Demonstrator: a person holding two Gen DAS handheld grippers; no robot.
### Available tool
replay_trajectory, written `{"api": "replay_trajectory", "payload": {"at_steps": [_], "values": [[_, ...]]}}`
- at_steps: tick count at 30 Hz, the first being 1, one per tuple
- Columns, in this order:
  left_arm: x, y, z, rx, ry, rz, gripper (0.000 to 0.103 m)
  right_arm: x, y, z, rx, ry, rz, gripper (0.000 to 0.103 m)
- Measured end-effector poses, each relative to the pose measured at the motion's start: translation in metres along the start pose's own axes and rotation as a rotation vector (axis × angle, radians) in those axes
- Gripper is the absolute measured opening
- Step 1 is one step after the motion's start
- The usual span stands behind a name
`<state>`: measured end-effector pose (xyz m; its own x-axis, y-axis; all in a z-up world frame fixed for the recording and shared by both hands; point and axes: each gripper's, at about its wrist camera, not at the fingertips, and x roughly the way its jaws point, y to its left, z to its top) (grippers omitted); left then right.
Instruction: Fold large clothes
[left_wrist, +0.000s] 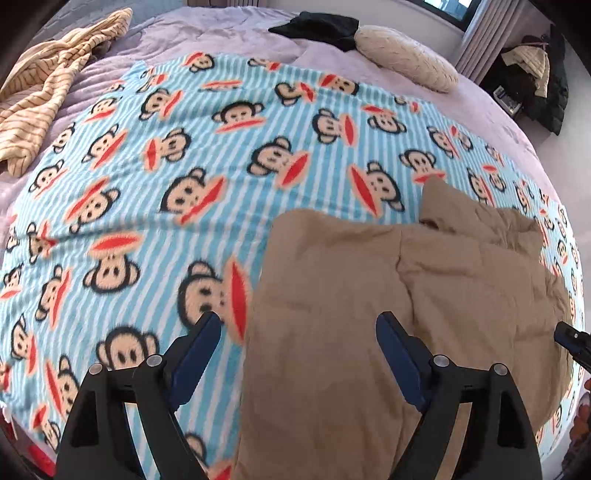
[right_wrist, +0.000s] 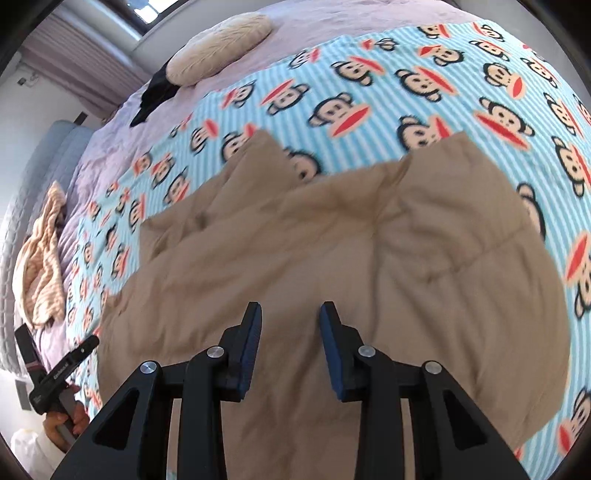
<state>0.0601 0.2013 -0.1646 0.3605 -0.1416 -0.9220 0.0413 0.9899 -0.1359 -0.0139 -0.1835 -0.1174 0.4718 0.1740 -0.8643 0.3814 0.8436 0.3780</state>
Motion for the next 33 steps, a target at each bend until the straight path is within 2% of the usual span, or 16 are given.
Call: {"api": "replay_trajectory", "payload": {"at_steps": [3,7,8,9,15,17,19,22,24,25,26,27,29,31,33], "values": [[0.002,-0.001,-0.011,0.011,0.034,-0.008,0.087,0.001,0.008,-0.015,0.006,0.025,0.012,0.037],[0.003,-0.006,-0.02,0.044,0.048,0.003,0.088,0.002,0.021,-0.029,-0.007,0.049,0.015,0.044],[0.003,-0.007,-0.022,0.046,0.056,-0.004,0.102,0.002,0.024,-0.032,-0.013,0.05,0.014,0.045],[0.004,-0.007,-0.024,0.049,0.067,-0.011,0.103,0.001,0.027,-0.034,-0.021,0.054,0.014,0.049],[0.006,-0.006,-0.031,0.067,0.08,-0.044,0.103,0.004,0.044,-0.044,-0.051,0.074,0.016,0.06],[0.007,0.003,-0.032,0.05,0.087,-0.062,0.103,0.005,0.05,-0.047,-0.065,0.078,0.02,0.068],[0.011,0.014,-0.032,0.029,0.086,-0.066,0.103,0.006,0.056,-0.048,-0.078,0.079,0.023,0.069],[0.022,0.041,-0.031,-0.044,0.117,-0.118,0.103,0.01,0.063,-0.048,-0.093,0.079,0.027,0.069],[0.031,0.056,-0.031,-0.087,0.15,-0.205,0.103,0.013,0.067,-0.049,-0.095,0.074,0.031,0.069],[0.037,0.064,-0.03,-0.107,0.172,-0.281,0.103,0.014,0.069,-0.049,-0.098,0.069,0.03,0.069],[0.04,0.065,-0.03,-0.113,0.186,-0.324,0.103,0.015,0.071,-0.049,-0.105,0.062,0.031,0.066],[0.046,0.067,-0.03,-0.118,0.205,-0.384,0.103,0.016,0.073,-0.049,-0.113,0.052,0.036,0.048],[0.058,0.064,-0.03,-0.103,0.241,-0.493,0.103,0.02,0.078,-0.047,-0.134,0.043,0.041,0.024],[0.071,0.054,-0.03,-0.072,0.283,-0.57,0.103,0.027,0.08,-0.044,-0.139,0.035,0.046,0.023],[0.083,0.043,-0.03,-0.052,0.316,-0.595,0.103,0.034,0.082,-0.041,-0.154,0.031,0.048,0.022]]}}
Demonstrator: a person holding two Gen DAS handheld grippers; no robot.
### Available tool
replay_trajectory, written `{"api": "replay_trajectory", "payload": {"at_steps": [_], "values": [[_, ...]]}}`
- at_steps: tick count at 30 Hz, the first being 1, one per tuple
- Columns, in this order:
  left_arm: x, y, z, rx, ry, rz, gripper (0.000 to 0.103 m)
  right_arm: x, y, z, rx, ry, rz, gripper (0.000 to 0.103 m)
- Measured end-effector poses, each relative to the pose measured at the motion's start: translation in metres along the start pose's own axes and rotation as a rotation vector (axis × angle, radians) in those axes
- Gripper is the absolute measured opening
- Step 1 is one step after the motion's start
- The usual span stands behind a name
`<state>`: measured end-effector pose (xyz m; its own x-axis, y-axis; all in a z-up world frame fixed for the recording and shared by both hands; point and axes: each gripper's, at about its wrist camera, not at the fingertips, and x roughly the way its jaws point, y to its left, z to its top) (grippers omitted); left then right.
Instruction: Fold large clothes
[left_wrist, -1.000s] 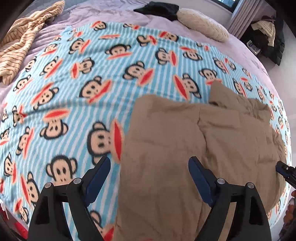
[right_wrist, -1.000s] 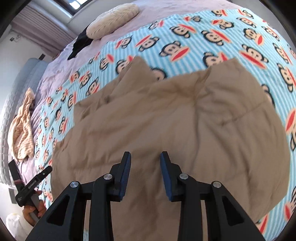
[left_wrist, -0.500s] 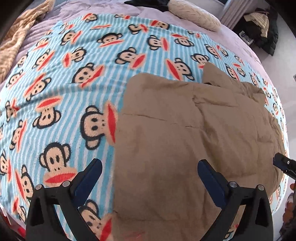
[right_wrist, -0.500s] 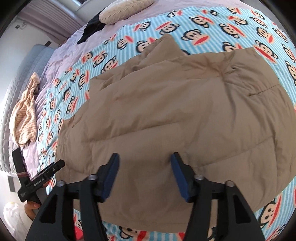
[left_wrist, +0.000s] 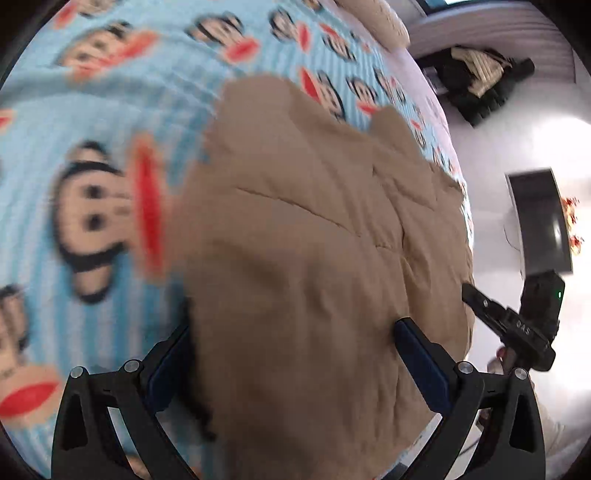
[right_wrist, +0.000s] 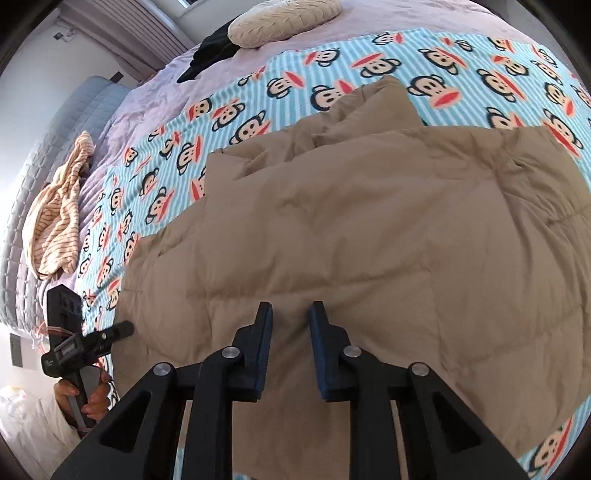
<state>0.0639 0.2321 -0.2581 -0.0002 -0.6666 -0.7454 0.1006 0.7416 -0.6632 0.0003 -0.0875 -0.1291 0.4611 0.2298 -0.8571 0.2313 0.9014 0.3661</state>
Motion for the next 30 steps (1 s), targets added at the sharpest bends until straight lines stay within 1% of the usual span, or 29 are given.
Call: {"api": "replay_trajectory", "payload": {"at_steps": [2,4,5,6,8,9,10,11,12,14,17,21,25,28,30], "values": [[0.014,-0.005,0.005,0.024,0.032,-0.024,0.103,0.01,0.001,0.002,-0.021,0.009,-0.008,0.022],[0.021,-0.009,0.008,0.035,0.052,-0.038,0.103,0.021,-0.002,0.003,-0.009,0.028,-0.008,0.022],[0.023,-0.01,0.009,0.035,0.06,-0.041,0.098,0.025,-0.004,0.003,-0.001,0.034,-0.008,0.021],[0.023,-0.01,0.009,0.034,0.065,-0.045,0.09,0.029,-0.006,0.003,0.008,0.037,-0.006,0.021],[0.018,-0.01,0.009,0.018,0.08,-0.098,0.05,0.033,-0.009,0.003,0.021,0.038,-0.001,0.021],[0.015,-0.011,0.008,0.007,0.082,-0.122,0.043,0.035,-0.01,0.002,0.026,0.037,0.0,0.021],[0.011,-0.016,0.007,0.008,0.078,-0.131,0.038,0.037,-0.011,0.001,0.033,0.038,0.001,0.021],[0.008,-0.023,0.006,0.024,0.075,-0.122,0.034,0.038,-0.011,0.001,0.037,0.038,-0.001,0.021],[0.004,-0.031,0.005,0.04,0.071,-0.116,0.032,0.039,-0.011,0.001,0.04,0.037,-0.004,0.021],[-0.005,-0.044,0.003,0.062,0.061,-0.121,0.031,0.041,-0.012,0.001,0.047,0.036,-0.007,0.021],[-0.022,-0.067,0.0,0.08,0.043,-0.162,0.031,0.044,-0.014,0.002,0.062,0.038,-0.007,0.021],[-0.034,-0.1,0.0,0.106,0.036,-0.212,0.031,0.049,-0.017,0.002,0.066,0.05,-0.007,0.021],[-0.041,-0.149,-0.002,0.152,0.037,-0.244,0.031,0.057,-0.022,0.005,0.08,0.066,0.01,0.021],[-0.039,-0.185,-0.002,0.177,0.044,-0.223,0.031,0.061,-0.029,0.006,0.097,0.075,0.035,0.02],[-0.035,-0.209,-0.002,0.194,0.048,-0.196,0.031,0.062,-0.035,0.007,0.114,0.08,0.057,0.019]]}}
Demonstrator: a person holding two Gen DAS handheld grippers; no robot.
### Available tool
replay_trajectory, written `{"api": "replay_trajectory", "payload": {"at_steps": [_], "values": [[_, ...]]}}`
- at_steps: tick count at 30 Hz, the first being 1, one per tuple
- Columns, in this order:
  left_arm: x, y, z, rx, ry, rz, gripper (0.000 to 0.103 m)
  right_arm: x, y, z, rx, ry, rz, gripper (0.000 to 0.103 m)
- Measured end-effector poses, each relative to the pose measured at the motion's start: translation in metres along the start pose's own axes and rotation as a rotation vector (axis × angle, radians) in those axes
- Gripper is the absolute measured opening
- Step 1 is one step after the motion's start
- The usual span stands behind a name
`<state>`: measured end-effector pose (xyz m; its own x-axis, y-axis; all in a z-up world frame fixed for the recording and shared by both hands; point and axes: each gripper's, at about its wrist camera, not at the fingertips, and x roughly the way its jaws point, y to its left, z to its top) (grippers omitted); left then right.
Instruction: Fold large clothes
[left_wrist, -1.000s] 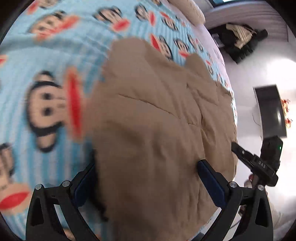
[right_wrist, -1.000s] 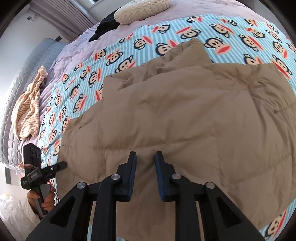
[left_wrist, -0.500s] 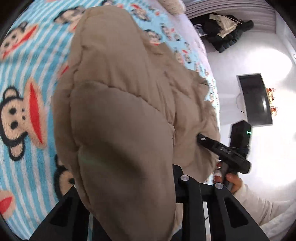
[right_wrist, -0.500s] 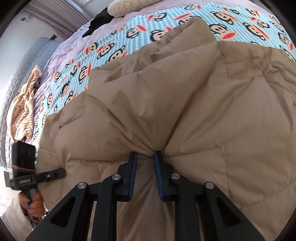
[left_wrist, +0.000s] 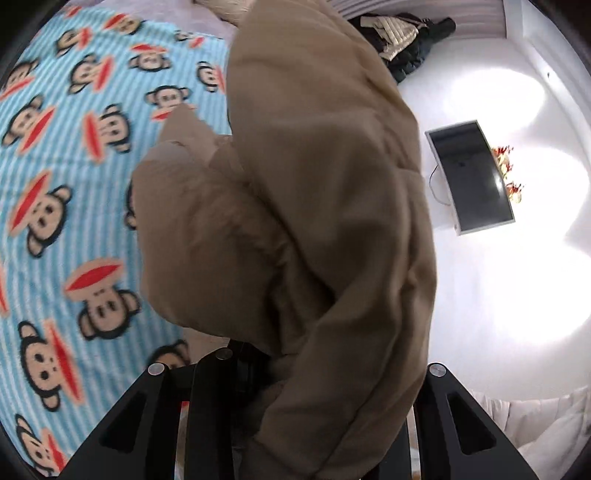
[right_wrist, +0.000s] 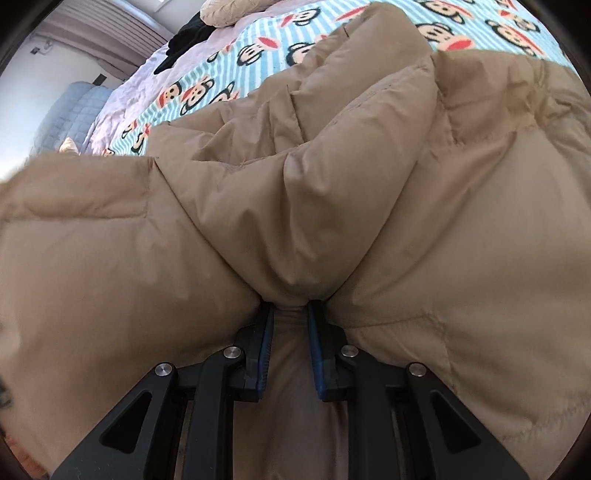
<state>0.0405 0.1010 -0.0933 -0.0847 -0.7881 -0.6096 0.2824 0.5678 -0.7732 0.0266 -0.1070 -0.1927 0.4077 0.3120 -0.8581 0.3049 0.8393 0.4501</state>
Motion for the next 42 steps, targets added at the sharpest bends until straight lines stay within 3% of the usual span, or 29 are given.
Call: {"api": "replay_trajectory", "payload": {"at_steps": [10,14,17,19,21,25,29,31,33,37,40,42], "values": [[0.06,-0.096,0.011,0.03,0.067,0.193,0.032,0.007,-0.039,0.011,0.145,0.083,0.184,0.013],[0.087,-0.131,0.009,0.071,0.093,0.226,0.037,-0.021,-0.057,0.016,0.183,0.13,0.251,0.013],[0.116,-0.143,0.013,0.057,0.144,0.188,0.052,-0.067,-0.082,0.012,0.173,0.081,0.254,0.013],[0.139,-0.148,0.013,0.039,0.182,0.139,0.059,-0.1,-0.108,0.003,0.194,0.047,0.247,0.014],[0.159,-0.152,0.01,0.03,0.206,0.065,0.072,-0.122,-0.13,-0.006,0.22,0.026,0.244,0.015],[0.209,-0.147,0.006,0.02,0.242,-0.052,0.074,-0.152,-0.169,-0.034,0.269,0.013,0.225,0.016],[0.242,-0.128,0.011,-0.07,0.24,-0.097,0.074,-0.17,-0.198,-0.061,0.325,0.008,0.224,0.018],[0.247,-0.132,0.012,-0.069,0.228,-0.078,0.074,-0.183,-0.21,-0.074,0.358,-0.006,0.254,0.034],[0.246,-0.138,0.012,-0.045,0.227,-0.05,0.074,-0.2,-0.219,-0.086,0.396,-0.047,0.321,0.073],[0.242,-0.158,0.004,0.02,0.232,0.018,0.074,-0.221,-0.22,-0.091,0.419,-0.081,0.488,0.077],[0.242,-0.172,0.0,0.066,0.229,0.072,0.074,-0.218,-0.191,-0.073,0.346,-0.043,0.582,0.08],[0.246,-0.185,0.011,0.081,0.214,0.1,0.074,-0.203,-0.169,-0.067,0.288,0.026,0.535,0.08]]}}
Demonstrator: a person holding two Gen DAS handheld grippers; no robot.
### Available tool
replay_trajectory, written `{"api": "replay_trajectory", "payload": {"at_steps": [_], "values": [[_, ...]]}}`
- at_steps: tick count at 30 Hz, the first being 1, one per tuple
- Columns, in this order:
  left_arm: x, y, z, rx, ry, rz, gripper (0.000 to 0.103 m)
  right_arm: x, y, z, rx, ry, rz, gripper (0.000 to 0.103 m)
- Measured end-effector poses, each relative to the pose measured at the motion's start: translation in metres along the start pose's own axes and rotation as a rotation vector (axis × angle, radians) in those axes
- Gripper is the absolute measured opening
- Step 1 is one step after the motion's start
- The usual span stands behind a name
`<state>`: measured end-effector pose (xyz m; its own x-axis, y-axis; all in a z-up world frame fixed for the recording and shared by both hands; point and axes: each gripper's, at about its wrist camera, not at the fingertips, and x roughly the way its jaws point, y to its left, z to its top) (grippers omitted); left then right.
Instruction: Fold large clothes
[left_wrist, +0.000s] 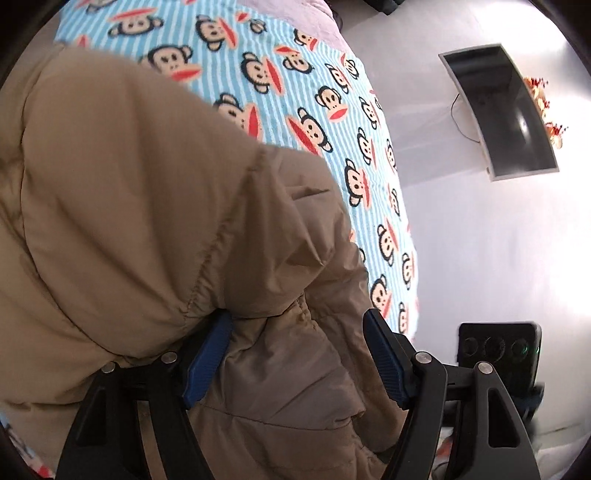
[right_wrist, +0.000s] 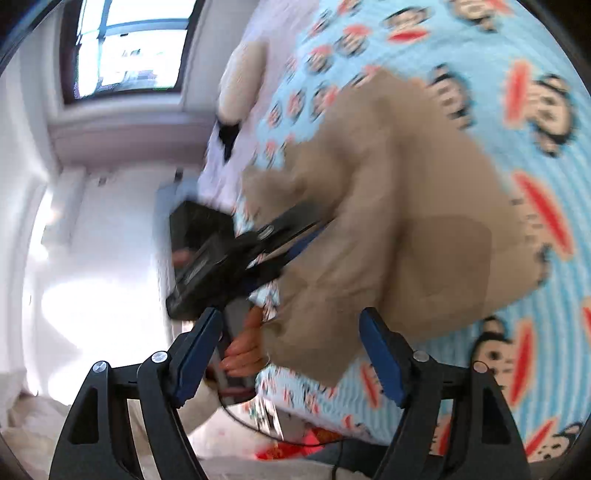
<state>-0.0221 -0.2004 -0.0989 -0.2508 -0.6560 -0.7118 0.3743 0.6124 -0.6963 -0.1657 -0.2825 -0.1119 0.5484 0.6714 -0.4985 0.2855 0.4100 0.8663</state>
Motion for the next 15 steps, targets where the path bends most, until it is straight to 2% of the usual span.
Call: {"api": "replay_trajectory", "payload": {"at_steps": [1,2,3,6,9,10,12,15], "values": [[-0.011,-0.01,0.001,0.018,-0.033,0.009,0.074,0.01,0.001,-0.004,-0.016,0.027,-0.065,0.079],[-0.023,-0.018,0.002,0.04,-0.074,0.023,0.074,0.022,0.002,-0.003,-0.041,0.047,-0.133,0.058],[-0.039,-0.022,0.003,0.064,-0.125,0.05,0.074,0.031,0.002,-0.001,-0.063,0.061,-0.183,0.021],[-0.096,-0.01,0.005,0.1,-0.309,0.198,0.074,0.038,0.002,0.0,-0.133,0.028,-0.335,0.015],[-0.129,0.035,0.006,0.014,-0.401,0.302,0.074,0.034,0.002,0.002,-0.155,0.011,-0.366,0.015],[-0.137,0.062,0.006,-0.072,-0.413,0.318,0.074,0.025,-0.004,-0.006,-0.156,0.011,-0.362,0.015],[-0.132,0.099,0.012,-0.154,-0.398,0.315,0.074,0.027,-0.001,-0.004,-0.171,0.007,-0.355,0.015],[-0.11,0.106,0.009,-0.159,-0.372,0.293,0.074,0.015,0.006,-0.008,-0.236,-0.005,-0.383,0.014]]}}
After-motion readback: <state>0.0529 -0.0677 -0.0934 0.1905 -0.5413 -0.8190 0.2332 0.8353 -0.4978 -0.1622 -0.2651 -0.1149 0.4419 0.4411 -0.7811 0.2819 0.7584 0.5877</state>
